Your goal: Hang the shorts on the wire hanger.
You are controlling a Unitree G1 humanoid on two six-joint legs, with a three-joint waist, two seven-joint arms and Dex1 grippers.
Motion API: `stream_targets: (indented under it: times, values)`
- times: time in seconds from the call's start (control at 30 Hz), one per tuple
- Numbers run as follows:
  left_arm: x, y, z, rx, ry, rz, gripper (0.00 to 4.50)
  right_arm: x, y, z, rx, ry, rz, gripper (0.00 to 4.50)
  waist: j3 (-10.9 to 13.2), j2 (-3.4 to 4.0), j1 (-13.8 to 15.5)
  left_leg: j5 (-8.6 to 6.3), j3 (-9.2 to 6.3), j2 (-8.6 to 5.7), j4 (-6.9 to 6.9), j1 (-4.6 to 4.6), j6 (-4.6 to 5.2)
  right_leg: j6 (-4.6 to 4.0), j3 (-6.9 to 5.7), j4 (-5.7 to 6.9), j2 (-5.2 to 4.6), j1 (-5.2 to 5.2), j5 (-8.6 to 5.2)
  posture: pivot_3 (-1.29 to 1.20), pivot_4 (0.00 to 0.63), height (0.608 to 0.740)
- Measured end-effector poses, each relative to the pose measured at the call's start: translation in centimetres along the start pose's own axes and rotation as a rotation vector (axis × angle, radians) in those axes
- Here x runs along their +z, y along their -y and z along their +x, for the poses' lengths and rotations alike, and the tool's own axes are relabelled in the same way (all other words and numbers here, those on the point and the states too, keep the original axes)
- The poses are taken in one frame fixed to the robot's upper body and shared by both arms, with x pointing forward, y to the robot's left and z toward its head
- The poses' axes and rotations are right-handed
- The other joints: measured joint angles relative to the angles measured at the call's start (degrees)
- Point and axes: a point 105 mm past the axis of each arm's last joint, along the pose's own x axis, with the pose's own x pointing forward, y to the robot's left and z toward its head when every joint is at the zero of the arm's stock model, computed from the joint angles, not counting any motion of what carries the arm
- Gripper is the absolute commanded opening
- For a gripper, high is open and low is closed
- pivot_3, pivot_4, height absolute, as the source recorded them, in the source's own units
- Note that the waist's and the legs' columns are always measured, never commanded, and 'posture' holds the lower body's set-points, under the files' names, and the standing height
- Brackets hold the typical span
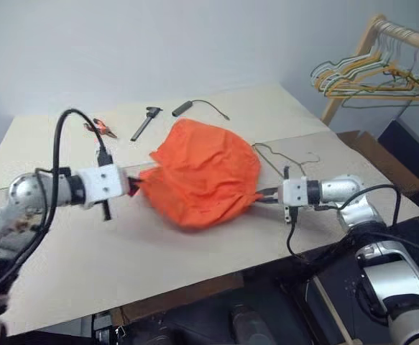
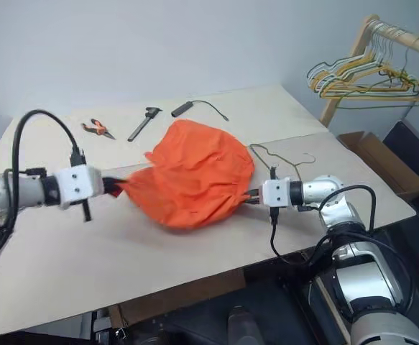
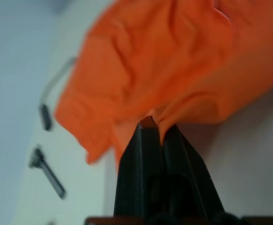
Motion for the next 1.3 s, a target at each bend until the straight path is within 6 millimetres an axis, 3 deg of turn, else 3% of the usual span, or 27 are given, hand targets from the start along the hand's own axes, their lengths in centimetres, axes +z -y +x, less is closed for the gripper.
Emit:
stream_targets:
  times: [0.1,0.23,0.37,0.57,0.8,0.87,0.97,1.1,1.23,1.3]
  values:
    - [-0.8,4.2,-1.4,-0.217,-0.083,-0.041,0.00,-0.8,-1.6,-0.1,0.056,-0.066,-0.039,0.02,0.1,-0.02,1.7,-0.03,0.06,0.14,-0.01,0.44,-0.08,-0.20,-0.05,0.09,0.07,0.30,-0.15,-0.06,0.061,0.740]
    - [0.0,7.1,-2.6,-0.343,-0.113,-0.048,0.00,-0.9,-2.8,0.1,0.069,-0.096,-0.097,0.02,0.2,0.01,4.0,0.02,0.14,0.24,-0.02,0.45,-0.19,-0.45,-0.10,0.25,0.19,0.20,-0.29,-0.07,0.072,0.740]
    - [0.8,8.4,-3.2,-0.372,-0.139,-0.057,0.00,-0.4,-3.6,-0.1,0.065,-0.100,-0.141,0.02,0.3,0.03,5.7,-0.03,0.35,0.25,-0.03,0.42,-0.31,-0.62,-0.12,0.26,0.32,0.12,-0.41,-0.08,0.087,0.740]
    - [2.5,12.1,-3.8,-0.470,-0.136,-0.110,0.00,0.6,-6.0,-1.3,0.092,-0.086,-0.173,0.02,0.6,0.01,6.6,-0.18,0.38,0.31,-0.05,0.41,-0.43,-0.81,-0.14,0.25,0.41,0.09,-0.66,-0.08,0.102,0.740]
    - [3.4,12.8,-4.0,-0.488,-0.150,-0.103,0.00,2.0,-7.5,-2.6,0.108,-0.073,-0.195,0.02,1.0,-0.03,7.5,-0.18,0.31,0.32,-0.05,0.56,-0.43,-1.13,-0.11,0.27,0.45,0.17,-0.96,-0.10,0.111,0.740]
    - [3.8,12.7,-3.8,-0.482,-0.153,-0.102,0.00,1.8,-8.1,-2.8,0.122,-0.084,-0.175,0.63,1.1,-0.04,7.7,-0.18,0.29,0.32,-0.06,0.58,-0.43,-1.11,-0.11,0.26,0.45,0.20,-0.97,-0.10,0.112,0.740]
    - [4.1,12.7,-3.7,-0.494,-0.159,-0.112,0.62,1.9,-8.4,-2.8,0.117,-0.085,-0.162,1.47,1.3,-0.02,7.8,-0.18,0.21,0.31,-0.05,0.57,-0.43,-1.12,-0.09,0.26,0.45,0.19,-0.96,-0.10,0.115,0.740]
    - [4.4,12.9,-4.0,-0.534,-0.145,-0.138,1.85,2.6,-9.6,-4.0,0.153,-0.085,-0.114,2.80,1.8,0.00,7.9,-0.22,0.17,0.32,-0.06,0.54,-0.41,-1.14,-0.11,0.25,0.45,0.17,-1.01,-0.10,0.118,0.740]
    - [4.0,11.9,-4.9,-0.521,-0.130,-0.178,3.16,3.2,-10.0,-5.9,0.141,-0.116,-0.056,4.23,2.1,-0.05,8.1,-0.22,0.17,0.33,-0.07,0.44,-0.42,-1.15,-0.13,0.25,0.45,0.05,-1.03,-0.09,0.121,0.740]
    - [3.9,10.6,-5.2,-0.470,-0.089,-0.192,3.75,3.2,-9.6,-7.0,0.099,-0.149,0.013,4.50,2.2,-0.09,8.2,-0.22,0.16,0.33,-0.07,0.43,-0.42,-1.13,-0.14,0.25,0.45,0.04,-1.04,-0.09,0.121,0.740]
